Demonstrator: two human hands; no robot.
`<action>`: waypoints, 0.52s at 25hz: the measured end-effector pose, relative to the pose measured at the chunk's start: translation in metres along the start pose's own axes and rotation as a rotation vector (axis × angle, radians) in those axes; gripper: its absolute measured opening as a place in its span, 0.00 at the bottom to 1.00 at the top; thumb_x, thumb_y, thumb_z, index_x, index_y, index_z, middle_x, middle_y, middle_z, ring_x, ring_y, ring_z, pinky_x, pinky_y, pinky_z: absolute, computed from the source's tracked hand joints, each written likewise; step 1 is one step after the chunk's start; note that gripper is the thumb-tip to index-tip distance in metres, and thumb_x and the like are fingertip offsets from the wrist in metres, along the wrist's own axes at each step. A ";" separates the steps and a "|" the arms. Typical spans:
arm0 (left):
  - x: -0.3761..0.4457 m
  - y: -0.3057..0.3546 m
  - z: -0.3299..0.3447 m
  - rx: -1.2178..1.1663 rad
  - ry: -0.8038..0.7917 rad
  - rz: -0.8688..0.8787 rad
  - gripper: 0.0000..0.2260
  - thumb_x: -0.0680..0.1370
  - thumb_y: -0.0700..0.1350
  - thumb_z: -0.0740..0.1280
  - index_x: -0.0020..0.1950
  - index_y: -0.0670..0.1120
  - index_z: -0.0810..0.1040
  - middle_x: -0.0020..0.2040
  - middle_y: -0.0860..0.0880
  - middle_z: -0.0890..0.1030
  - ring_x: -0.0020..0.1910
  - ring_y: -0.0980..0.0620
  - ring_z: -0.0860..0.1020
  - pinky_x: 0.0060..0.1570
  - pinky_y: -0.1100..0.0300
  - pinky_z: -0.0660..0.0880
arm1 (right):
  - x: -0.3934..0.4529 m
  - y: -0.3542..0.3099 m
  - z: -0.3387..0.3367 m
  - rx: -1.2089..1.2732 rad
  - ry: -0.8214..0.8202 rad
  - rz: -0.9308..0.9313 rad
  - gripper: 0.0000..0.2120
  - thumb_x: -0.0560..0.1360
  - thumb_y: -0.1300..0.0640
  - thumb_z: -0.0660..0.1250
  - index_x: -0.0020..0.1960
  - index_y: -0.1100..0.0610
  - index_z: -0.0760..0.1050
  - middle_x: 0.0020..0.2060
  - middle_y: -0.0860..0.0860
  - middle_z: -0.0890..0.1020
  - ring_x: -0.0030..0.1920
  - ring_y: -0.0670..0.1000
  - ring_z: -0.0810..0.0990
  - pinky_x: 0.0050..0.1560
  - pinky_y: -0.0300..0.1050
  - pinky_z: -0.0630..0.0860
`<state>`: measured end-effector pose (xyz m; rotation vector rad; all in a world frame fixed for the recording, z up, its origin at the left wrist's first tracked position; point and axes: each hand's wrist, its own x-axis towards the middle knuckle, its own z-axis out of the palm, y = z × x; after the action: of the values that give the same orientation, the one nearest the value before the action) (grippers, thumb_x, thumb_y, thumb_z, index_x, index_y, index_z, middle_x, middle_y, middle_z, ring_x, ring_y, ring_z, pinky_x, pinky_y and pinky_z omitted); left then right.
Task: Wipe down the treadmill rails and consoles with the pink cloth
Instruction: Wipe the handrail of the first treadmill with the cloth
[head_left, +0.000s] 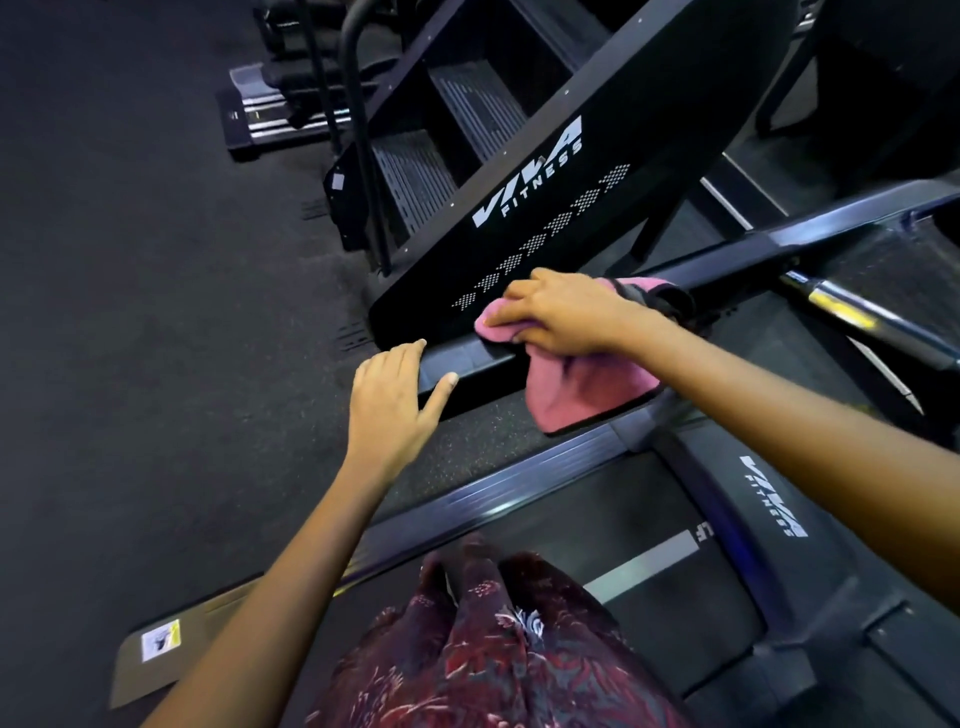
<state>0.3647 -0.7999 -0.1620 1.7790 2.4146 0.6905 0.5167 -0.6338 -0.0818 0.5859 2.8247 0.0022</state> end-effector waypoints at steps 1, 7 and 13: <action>0.000 0.001 0.000 -0.013 0.017 -0.004 0.27 0.77 0.59 0.54 0.62 0.39 0.74 0.56 0.44 0.80 0.54 0.45 0.77 0.56 0.51 0.70 | -0.004 -0.003 0.000 0.024 0.003 -0.031 0.21 0.77 0.53 0.60 0.69 0.46 0.68 0.59 0.51 0.73 0.55 0.55 0.70 0.44 0.47 0.68; 0.002 0.001 0.002 -0.016 0.065 -0.013 0.25 0.77 0.58 0.56 0.62 0.40 0.74 0.58 0.46 0.79 0.56 0.46 0.77 0.56 0.54 0.70 | 0.001 0.042 -0.014 0.040 -0.135 0.008 0.22 0.73 0.56 0.64 0.66 0.44 0.71 0.60 0.49 0.75 0.58 0.55 0.74 0.54 0.49 0.72; 0.008 0.011 0.011 0.087 0.149 -0.227 0.30 0.73 0.63 0.55 0.60 0.41 0.76 0.65 0.42 0.74 0.65 0.42 0.71 0.62 0.49 0.65 | 0.013 0.036 -0.011 0.133 -0.077 -0.278 0.18 0.75 0.57 0.63 0.64 0.47 0.74 0.58 0.48 0.76 0.56 0.54 0.74 0.56 0.49 0.71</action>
<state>0.3748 -0.7862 -0.1656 1.4947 2.7283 0.7263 0.5168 -0.5949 -0.0723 0.2099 2.8202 -0.2556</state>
